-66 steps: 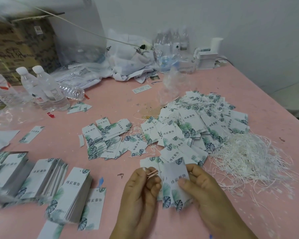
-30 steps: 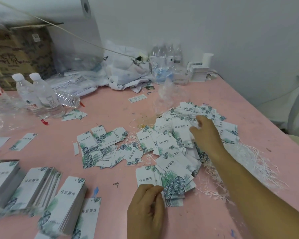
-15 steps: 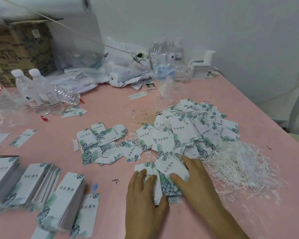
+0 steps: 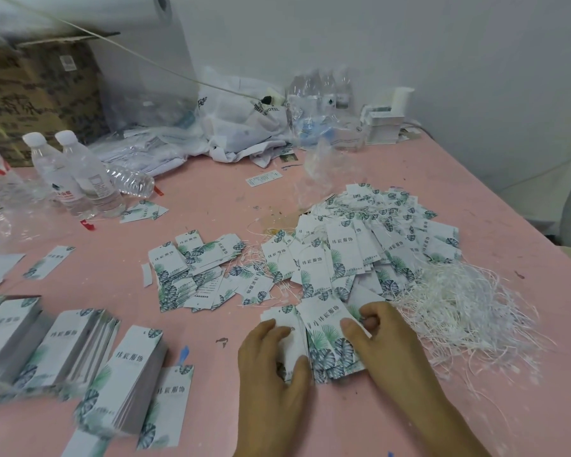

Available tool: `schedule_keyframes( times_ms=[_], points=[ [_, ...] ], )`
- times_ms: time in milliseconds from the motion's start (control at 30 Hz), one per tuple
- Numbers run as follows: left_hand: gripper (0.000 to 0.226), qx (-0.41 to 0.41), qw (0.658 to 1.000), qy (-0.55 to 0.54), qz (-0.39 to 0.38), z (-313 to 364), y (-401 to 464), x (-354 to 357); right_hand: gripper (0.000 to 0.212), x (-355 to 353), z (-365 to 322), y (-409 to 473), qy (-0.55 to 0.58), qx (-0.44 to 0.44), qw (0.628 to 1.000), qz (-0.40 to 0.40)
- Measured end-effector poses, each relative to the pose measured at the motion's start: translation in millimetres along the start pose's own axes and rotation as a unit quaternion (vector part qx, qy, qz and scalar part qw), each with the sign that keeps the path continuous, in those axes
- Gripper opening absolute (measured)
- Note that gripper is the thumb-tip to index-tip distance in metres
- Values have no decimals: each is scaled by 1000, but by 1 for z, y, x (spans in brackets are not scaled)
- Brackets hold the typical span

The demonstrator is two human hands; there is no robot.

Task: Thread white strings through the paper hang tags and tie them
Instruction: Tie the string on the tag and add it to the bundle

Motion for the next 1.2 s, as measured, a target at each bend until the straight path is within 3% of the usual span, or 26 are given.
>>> schedule_keyframes(
  times_ms=[167,267,367,533,700,933,1200],
  points=[
    [30,-26,999,-31,31,-3,0,-12,21,8,13,8,87,18,994,-56],
    [28,-23,998,-46,30,-2,-2,-11,33,10,17,13,133,21,988,-80],
    [26,-27,998,-57,31,-3,-2,-11,42,6,20,15,113,11,991,-73],
    [29,-46,992,-96,65,-9,-5,-16,30,-1,14,14,76,-20,996,-38],
    [41,-97,990,-66,79,-28,-5,-25,31,-5,24,13,225,12,974,-27],
    [44,-136,990,22,38,-37,3,-26,23,2,14,7,116,-6,993,-12],
    [28,-156,975,-150,46,-51,5,-33,18,-1,12,5,100,-9,995,5]
  ],
)
Point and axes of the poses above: each hand's wrist, its own y-axis towards the middle knuckle, its own x-axis out of the palm, z = x × y, the point moved 10 cm from there along y, towards the middle knuckle, and after that the axes turned 10 degrees about -z, right-handed, at the moved point
